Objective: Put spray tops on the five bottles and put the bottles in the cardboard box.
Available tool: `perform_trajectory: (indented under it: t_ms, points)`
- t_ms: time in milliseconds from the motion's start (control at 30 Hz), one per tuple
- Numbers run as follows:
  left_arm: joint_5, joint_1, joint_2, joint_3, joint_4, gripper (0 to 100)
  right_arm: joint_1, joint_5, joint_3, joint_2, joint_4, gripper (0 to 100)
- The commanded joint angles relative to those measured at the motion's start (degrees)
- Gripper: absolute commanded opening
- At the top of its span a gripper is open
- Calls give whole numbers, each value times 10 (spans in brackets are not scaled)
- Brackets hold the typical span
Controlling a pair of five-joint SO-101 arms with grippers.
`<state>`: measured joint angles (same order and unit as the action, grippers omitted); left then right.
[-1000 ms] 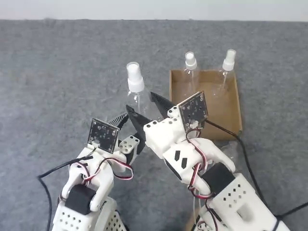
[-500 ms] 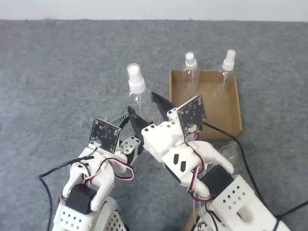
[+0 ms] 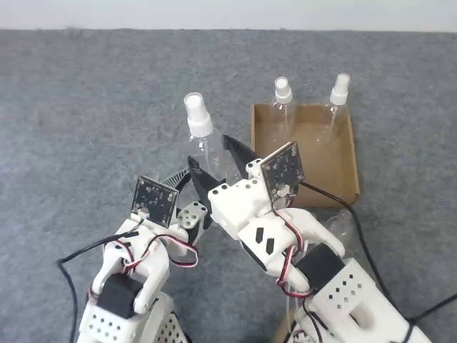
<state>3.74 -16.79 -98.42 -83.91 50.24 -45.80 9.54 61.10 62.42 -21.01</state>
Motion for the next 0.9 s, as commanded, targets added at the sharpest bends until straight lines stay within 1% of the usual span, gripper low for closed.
perform_trajectory:
  t_ms: [0, 167, 267, 400, 467, 633, 700, 767, 867]
  points:
    - [-7, -3, -10, 4, -16, 155, -19, -23, -3, 8, 7, 156]
    - [-7, -3, -10, 2, -16, 155, -20, -25, 0, 8, 6, 157]
    - [-7, -3, -10, 2, -16, 155, -20, -25, 0, 8, 6, 184]
    - [-7, -3, -10, 2, -16, 155, -20, -26, 0, 8, 5, 171]
    - [-7, -3, -10, 2, -16, 155, -20, -27, 1, 8, 4, 180]
    - [-7, -3, -10, 2, -16, 155, -20, -27, 0, 8, -25, 327]
    - [-7, -3, -10, 2, -16, 155, -20, -33, -1, 8, -27, 356]
    - [-7, -3, -10, 2, -16, 155, -20, -50, -1, 8, -24, 344]
    - [-7, -3, -10, 2, -16, 155, -18, -59, 0, 8, -22, 278]
